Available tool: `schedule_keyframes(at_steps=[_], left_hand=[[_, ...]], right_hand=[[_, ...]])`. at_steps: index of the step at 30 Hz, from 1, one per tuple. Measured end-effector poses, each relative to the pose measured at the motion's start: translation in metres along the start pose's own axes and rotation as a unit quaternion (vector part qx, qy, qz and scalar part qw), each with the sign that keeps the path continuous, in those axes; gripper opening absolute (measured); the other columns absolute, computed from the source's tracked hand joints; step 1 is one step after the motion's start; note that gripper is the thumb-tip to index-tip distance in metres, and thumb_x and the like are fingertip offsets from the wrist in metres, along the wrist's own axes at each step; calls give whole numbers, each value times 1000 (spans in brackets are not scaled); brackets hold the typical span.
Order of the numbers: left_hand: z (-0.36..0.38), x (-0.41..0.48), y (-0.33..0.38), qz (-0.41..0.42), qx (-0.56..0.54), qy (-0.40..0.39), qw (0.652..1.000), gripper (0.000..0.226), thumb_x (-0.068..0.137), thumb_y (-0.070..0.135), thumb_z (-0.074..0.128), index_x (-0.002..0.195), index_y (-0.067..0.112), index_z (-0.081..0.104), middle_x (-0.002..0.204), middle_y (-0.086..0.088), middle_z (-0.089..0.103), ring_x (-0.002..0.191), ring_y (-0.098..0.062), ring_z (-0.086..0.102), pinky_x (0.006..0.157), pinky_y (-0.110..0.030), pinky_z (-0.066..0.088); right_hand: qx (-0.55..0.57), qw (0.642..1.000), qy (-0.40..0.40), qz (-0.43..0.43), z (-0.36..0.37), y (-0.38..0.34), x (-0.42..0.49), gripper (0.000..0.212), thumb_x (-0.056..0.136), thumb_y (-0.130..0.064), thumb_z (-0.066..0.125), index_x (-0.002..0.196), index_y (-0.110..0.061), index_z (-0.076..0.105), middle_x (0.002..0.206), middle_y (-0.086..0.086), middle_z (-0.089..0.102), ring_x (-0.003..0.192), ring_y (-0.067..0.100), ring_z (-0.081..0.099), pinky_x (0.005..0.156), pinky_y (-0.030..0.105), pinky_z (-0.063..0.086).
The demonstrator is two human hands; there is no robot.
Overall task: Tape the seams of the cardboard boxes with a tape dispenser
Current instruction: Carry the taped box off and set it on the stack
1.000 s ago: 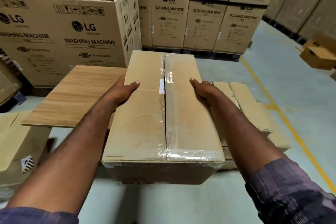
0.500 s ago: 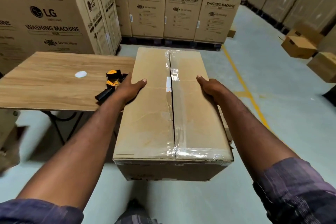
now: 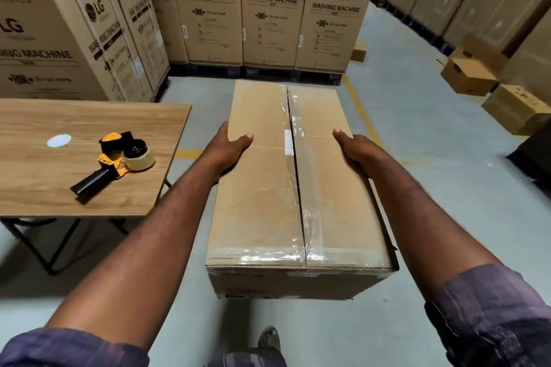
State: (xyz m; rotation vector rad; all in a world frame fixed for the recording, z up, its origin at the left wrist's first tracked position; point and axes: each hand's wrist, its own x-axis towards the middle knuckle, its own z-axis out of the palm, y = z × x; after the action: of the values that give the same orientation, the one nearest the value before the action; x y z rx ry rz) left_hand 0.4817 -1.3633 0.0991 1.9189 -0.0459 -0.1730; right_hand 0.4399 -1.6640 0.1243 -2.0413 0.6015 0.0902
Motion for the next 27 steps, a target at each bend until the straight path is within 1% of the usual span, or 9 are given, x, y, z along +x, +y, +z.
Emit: schedule_keyframes(at_steps=[3, 6, 8, 11, 14, 16, 20, 24, 27], left_hand=[[41, 31, 14, -5, -12, -11, 1000, 51, 97, 40, 62, 142, 24, 44, 128, 6, 61, 110, -15, 60, 84, -28, 46], [84, 65, 31, -14, -18, -15, 1000, 50, 97, 39, 62, 142, 24, 45, 126, 6, 63, 111, -14, 62, 80, -26, 48], [112, 84, 39, -19, -15, -22, 999, 55, 95, 43, 63, 144, 26, 44, 128, 7, 63, 113, -13, 62, 88, -28, 49], [146, 112, 45, -24, 9, -21, 999, 77, 77, 67, 62, 143, 33, 44, 131, 12, 63, 116, -13, 62, 104, -38, 48], [182, 149, 35, -47, 24, 1, 999, 90, 67, 80, 59, 145, 37, 42, 135, 13, 61, 121, -13, 60, 107, -42, 47], [209, 162, 40, -50, 27, 14, 998, 88, 69, 79, 60, 145, 38, 41, 135, 15, 61, 122, -12, 59, 108, -41, 46], [261, 173, 63, -40, 37, 36, 998, 60, 90, 58, 60, 143, 36, 44, 133, 16, 61, 121, -12, 58, 106, -34, 44], [302, 194, 61, -64, 47, 52, 995, 74, 89, 61, 59, 153, 33, 33, 147, 11, 52, 130, -13, 52, 112, -36, 41], [318, 206, 55, -87, 46, 57, 993, 78, 84, 67, 58, 152, 34, 35, 143, 13, 55, 127, -12, 54, 109, -35, 42]], right_hand=[[-9, 1000, 3, 2, -36, 4, 33, 60, 103, -54, 49, 132, -3, 61, 122, 9, 64, 103, 28, 60, 88, 30, 45], [-6, 1000, 17, 3, -72, 10, 72, 61, 105, -50, 48, 138, 0, 56, 133, 10, 60, 120, 31, 58, 87, 27, 39], [-5, 1000, 13, 17, -92, 22, 97, 61, 105, -49, 48, 141, 0, 54, 142, 14, 57, 127, 30, 55, 87, 25, 36], [-1, 1000, 25, 19, -118, 32, 128, 60, 106, -46, 47, 144, 0, 50, 146, 15, 54, 131, 29, 53, 85, 23, 33], [-3, 1000, 6, 16, -140, 45, 172, 57, 107, -44, 46, 144, 0, 51, 146, 15, 55, 132, 28, 52, 81, 20, 33], [2, 1000, -3, 7, -155, 54, 201, 55, 107, -42, 47, 143, -1, 53, 145, 15, 56, 130, 28, 54, 82, 20, 34], [5, 1000, -22, -9, -187, 74, 254, 51, 107, -43, 48, 137, -4, 59, 133, 9, 63, 116, 23, 58, 81, 22, 35], [34, 999, -40, -7, -204, 97, 304, 52, 103, -48, 53, 131, -6, 64, 130, 12, 67, 118, 29, 63, 91, 31, 45], [37, 998, -50, -5, -205, 105, 331, 50, 103, -47, 53, 130, -6, 66, 128, 13, 68, 117, 30, 64, 88, 29, 43]])
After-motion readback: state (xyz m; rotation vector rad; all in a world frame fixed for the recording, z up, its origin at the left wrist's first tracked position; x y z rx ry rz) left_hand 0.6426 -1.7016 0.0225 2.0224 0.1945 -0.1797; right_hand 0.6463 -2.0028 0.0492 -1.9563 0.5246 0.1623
